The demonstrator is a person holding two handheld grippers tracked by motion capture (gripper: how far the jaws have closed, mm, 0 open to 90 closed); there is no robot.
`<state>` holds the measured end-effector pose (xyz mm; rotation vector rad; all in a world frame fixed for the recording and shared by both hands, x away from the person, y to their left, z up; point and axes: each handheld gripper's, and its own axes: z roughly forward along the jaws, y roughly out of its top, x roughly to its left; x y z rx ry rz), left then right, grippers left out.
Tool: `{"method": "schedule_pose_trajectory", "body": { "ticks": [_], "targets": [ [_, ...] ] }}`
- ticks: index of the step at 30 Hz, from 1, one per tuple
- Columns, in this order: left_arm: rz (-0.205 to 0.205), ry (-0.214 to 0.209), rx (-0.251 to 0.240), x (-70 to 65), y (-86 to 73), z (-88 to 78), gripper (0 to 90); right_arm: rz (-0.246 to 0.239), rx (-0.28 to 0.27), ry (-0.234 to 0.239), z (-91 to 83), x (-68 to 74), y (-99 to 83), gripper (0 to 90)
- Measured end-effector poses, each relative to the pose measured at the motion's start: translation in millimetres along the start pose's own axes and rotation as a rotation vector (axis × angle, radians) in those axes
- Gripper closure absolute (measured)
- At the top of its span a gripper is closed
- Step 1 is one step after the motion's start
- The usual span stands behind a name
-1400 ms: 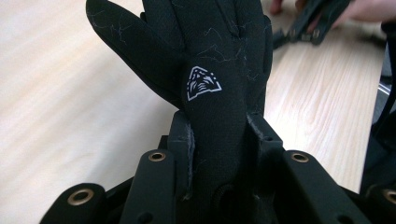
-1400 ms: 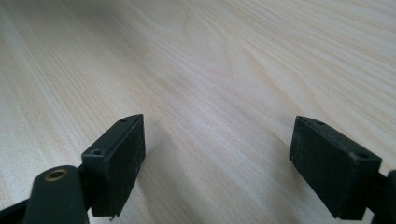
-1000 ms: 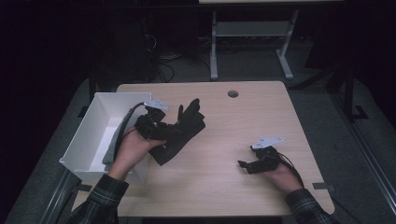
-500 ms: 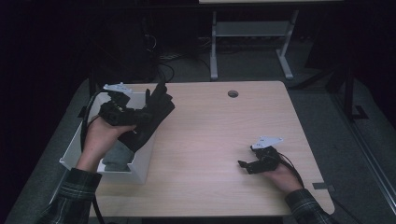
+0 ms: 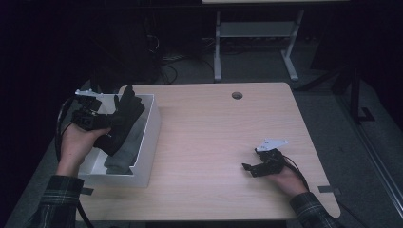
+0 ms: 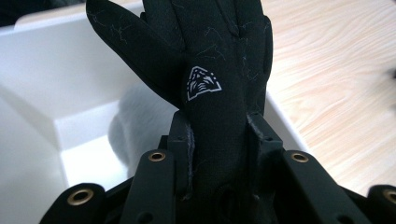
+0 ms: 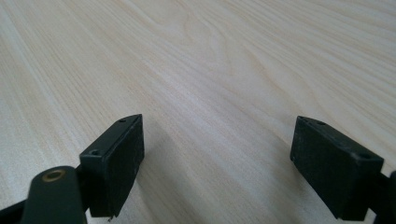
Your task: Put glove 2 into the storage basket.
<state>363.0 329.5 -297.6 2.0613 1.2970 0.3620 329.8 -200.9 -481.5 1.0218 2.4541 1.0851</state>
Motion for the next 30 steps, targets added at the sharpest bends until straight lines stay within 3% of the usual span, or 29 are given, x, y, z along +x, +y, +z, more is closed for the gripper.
{"method": "schedule_pose_trajectory", "body": {
  "ticks": [17, 20, 25, 30],
  "targets": [
    [-0.022, 0.094, 0.171, 13.5, -33.8, 67.4, 66.7, 0.000, 0.001, 0.000, 0.0, 0.0, 0.0, 17.5],
    [-0.021, 0.088, 0.184, 17.2, -39.7, 76.1, 66.1, 0.000, 0.000, 0.000, 0.0, 0.1, 0.0, 17.5],
    [-0.011, 0.083, 0.182, 16.0, -40.1, 79.6, 63.6, 0.001, 0.000, -0.002, -0.1, 0.1, -0.1, 17.5],
    [-0.018, 0.091, 0.185, 17.2, -34.9, 76.4, 49.4, 0.001, 0.001, -0.001, -0.1, 0.1, 0.0, 17.5]
  ]
}}
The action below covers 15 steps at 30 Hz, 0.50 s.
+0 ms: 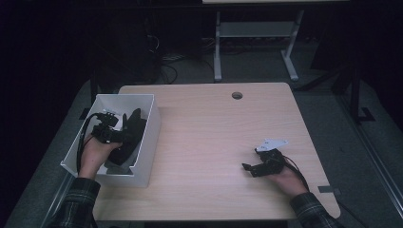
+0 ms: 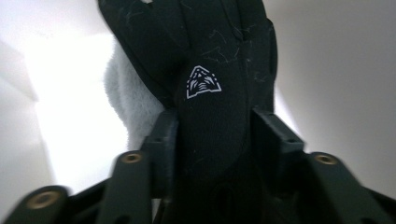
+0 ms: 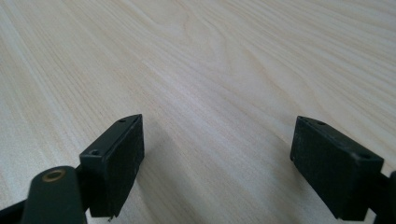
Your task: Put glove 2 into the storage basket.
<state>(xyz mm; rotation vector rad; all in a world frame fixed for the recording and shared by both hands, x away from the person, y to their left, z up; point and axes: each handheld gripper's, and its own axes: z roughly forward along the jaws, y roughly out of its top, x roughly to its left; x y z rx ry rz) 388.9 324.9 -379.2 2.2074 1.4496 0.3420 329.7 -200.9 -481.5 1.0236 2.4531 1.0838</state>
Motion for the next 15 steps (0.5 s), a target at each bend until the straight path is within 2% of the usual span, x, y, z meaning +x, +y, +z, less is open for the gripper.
{"method": "schedule_pose_trajectory", "body": {
  "ticks": [3, 7, 15],
  "targets": [
    [0.006, 0.019, -0.029, 0.9, 3.3, -3.9, 38.8, 0.000, 0.000, 0.000, 0.0, 0.0, 0.0, 17.5],
    [0.012, 0.030, -0.053, 1.4, 7.1, -10.4, 30.9, 0.000, 0.000, 0.000, 0.0, 0.0, 0.0, 17.5],
    [0.012, 0.018, -0.111, 2.6, 12.5, -26.1, 27.0, 0.000, 0.000, 0.000, 0.0, 0.0, 0.0, 17.5]
  ]
}}
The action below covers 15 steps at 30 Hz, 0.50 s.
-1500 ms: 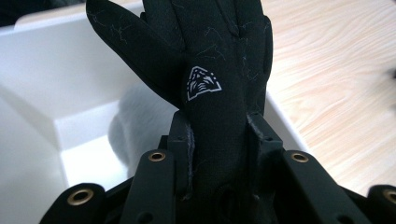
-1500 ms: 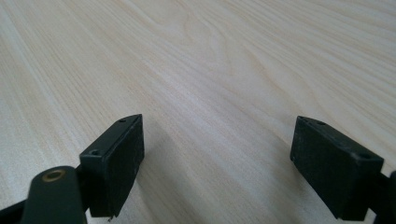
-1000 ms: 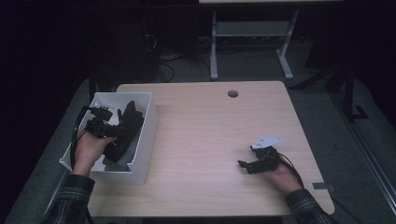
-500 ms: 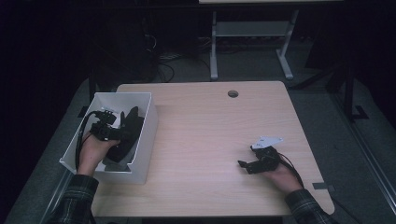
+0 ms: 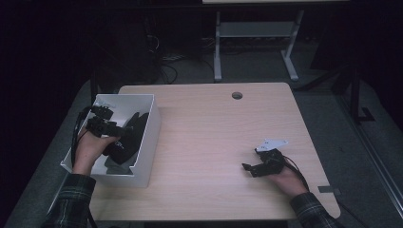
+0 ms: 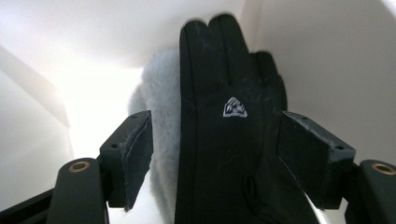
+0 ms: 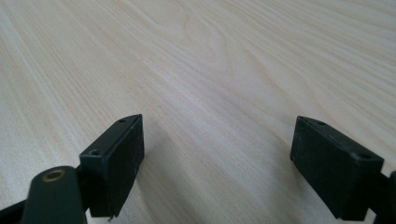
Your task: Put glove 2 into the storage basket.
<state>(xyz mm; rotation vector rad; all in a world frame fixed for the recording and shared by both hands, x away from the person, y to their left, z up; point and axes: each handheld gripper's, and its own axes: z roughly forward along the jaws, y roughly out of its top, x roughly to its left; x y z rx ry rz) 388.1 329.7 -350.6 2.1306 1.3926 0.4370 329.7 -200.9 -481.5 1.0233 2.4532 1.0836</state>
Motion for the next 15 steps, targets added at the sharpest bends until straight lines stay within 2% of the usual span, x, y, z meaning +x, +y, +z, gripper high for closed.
{"method": "schedule_pose_trajectory", "body": {
  "ticks": [7, 15],
  "targets": [
    [0.016, -0.050, -0.072, -8.7, 12.0, -19.9, 26.8, 0.001, -0.001, -0.002, 0.0, 0.1, -0.1, 17.5],
    [0.066, -0.124, -0.125, -36.3, 28.9, -29.0, 26.8, 0.001, -0.001, -0.001, 0.0, 0.2, -0.1, 17.4]
  ]
}}
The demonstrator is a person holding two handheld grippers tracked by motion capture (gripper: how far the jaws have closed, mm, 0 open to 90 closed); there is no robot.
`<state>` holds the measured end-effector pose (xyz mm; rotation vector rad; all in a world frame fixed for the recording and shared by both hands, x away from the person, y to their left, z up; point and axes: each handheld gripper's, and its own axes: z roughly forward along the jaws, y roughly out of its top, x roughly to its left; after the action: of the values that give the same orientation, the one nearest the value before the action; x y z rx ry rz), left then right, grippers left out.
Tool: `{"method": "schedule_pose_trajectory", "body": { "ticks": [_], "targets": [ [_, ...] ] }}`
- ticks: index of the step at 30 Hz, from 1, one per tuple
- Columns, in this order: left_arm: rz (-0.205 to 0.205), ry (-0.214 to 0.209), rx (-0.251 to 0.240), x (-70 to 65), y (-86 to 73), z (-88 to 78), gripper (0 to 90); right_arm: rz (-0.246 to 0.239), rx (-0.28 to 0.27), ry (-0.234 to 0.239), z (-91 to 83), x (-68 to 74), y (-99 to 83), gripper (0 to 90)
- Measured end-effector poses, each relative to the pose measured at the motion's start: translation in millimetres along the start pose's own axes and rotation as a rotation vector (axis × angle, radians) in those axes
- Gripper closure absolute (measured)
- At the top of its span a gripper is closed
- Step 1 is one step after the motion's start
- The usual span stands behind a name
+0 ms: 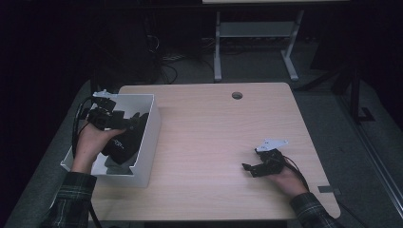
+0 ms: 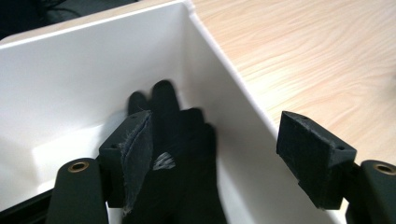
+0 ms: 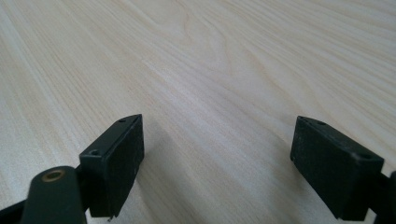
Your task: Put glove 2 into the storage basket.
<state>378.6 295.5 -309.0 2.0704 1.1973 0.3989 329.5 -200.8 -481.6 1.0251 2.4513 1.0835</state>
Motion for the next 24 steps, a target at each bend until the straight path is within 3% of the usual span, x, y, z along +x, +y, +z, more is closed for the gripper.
{"method": "schedule_pose_trajectory", "body": {
  "ticks": [7, 15, 24],
  "targets": [
    [0.058, -0.065, -0.030, -34.1, 13.1, 8.7, 26.8, 0.000, -0.001, 0.000, 0.0, 0.0, 0.0, 17.4],
    [0.123, -0.150, -0.056, -88.8, 21.1, 29.1, 26.8, 0.001, -0.001, 0.000, 0.1, 0.2, 0.0, 17.2],
    [0.194, -0.221, -0.030, -137.3, 8.0, 61.0, 26.8, -0.001, -0.001, 0.002, 0.1, 0.5, -0.1, 16.8]
  ]
}}
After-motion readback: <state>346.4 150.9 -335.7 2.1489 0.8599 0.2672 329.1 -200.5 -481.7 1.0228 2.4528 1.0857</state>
